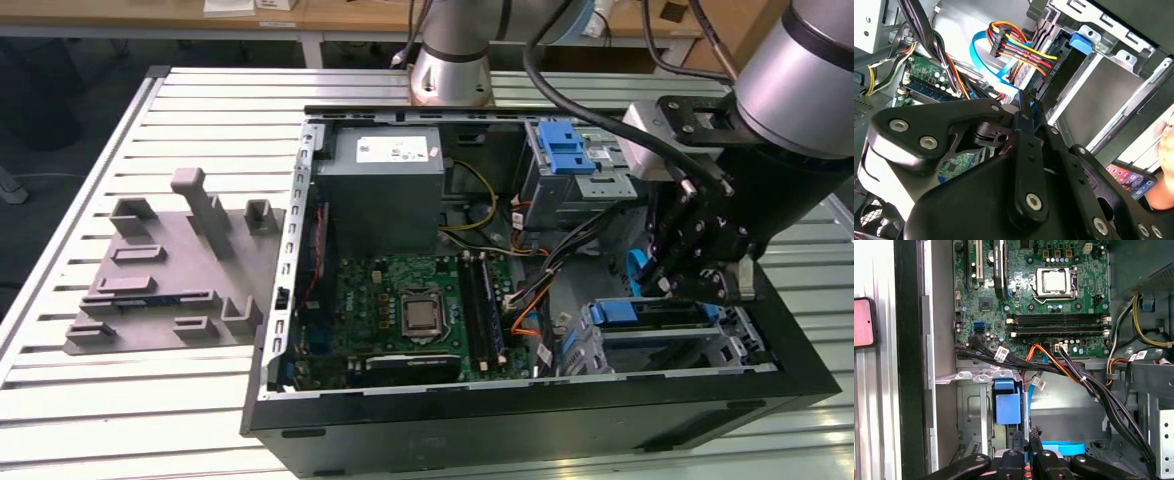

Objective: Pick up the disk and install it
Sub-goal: 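Insert the second disk wire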

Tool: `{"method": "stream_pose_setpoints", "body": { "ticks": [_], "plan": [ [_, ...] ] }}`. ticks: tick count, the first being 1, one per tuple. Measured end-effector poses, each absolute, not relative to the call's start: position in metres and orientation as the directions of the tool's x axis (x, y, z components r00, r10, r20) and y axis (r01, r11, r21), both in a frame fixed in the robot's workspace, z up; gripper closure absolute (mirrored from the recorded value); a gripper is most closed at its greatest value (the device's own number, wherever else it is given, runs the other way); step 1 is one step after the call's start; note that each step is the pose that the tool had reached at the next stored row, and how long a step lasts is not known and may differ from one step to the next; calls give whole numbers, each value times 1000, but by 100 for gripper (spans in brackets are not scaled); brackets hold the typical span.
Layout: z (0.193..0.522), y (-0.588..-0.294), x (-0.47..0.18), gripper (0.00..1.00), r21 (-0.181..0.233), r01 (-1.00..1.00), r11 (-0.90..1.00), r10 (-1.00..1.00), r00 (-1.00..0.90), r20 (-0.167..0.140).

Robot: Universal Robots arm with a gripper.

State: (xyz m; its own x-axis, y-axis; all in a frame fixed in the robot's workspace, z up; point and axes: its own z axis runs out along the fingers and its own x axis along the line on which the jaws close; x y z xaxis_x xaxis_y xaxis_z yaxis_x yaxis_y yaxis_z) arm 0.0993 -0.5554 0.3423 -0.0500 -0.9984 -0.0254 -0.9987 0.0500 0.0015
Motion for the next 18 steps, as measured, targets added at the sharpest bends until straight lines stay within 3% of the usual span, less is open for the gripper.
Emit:
{"method": "stream_pose_setpoints", "body": {
  "ticks": [18],
  "plan": [
    [339,-559,99,84,-9,-999,49,-998,-49,-26]
  ]
}}
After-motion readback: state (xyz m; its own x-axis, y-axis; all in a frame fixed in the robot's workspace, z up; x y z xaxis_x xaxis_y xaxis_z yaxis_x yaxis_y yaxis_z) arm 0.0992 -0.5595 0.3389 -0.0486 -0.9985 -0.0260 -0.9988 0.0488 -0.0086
